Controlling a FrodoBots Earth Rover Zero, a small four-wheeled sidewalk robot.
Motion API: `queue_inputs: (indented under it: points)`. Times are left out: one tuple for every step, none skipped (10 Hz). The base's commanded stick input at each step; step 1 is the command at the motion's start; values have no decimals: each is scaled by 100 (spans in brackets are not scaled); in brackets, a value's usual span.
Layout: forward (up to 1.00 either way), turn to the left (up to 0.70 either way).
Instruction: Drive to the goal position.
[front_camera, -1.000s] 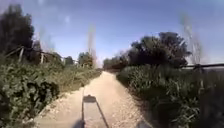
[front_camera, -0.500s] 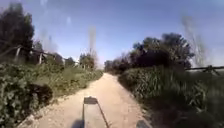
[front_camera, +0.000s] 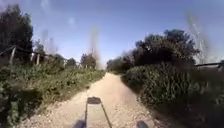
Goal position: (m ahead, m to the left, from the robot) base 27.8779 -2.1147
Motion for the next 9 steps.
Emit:
queue_inputs:
  points:
    - [70, 0]
    - [70, 0]
    - [70, 0]
    - [70, 0]
    - [70, 0]
    - [70, 0]
    - [70, 0]
    - [70, 0]
    - [70, 0]
